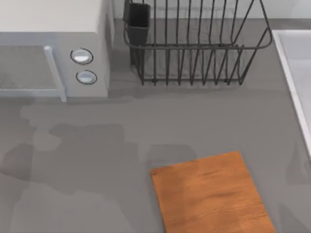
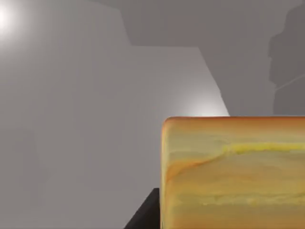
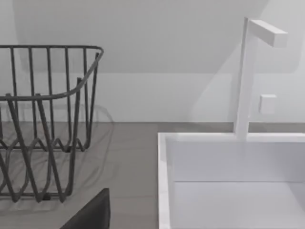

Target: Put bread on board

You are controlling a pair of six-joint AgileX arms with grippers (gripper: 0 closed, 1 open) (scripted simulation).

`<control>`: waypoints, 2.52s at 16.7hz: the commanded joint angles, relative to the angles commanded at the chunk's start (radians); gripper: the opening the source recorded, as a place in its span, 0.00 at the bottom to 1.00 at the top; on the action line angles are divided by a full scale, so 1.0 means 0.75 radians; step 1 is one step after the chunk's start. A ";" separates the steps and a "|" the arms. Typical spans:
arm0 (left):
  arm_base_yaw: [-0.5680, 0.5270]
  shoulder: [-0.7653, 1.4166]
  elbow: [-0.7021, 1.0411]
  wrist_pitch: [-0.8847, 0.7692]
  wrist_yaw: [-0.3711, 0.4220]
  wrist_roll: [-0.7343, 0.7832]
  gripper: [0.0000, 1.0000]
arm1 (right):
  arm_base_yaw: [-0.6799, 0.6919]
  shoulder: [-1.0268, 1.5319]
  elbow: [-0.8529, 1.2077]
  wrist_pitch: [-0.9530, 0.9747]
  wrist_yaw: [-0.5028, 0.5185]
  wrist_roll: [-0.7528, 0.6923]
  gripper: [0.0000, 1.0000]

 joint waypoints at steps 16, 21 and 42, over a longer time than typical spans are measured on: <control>-0.962 0.111 0.139 -0.090 -0.215 -2.132 0.00 | 0.000 0.000 0.000 0.000 0.000 0.000 1.00; -1.297 0.297 0.302 -0.097 -0.140 -3.018 0.00 | 0.000 0.000 0.000 0.000 0.000 0.000 1.00; -1.653 0.553 0.606 -0.044 0.019 -4.195 0.00 | 0.000 0.000 0.000 0.000 0.000 0.000 1.00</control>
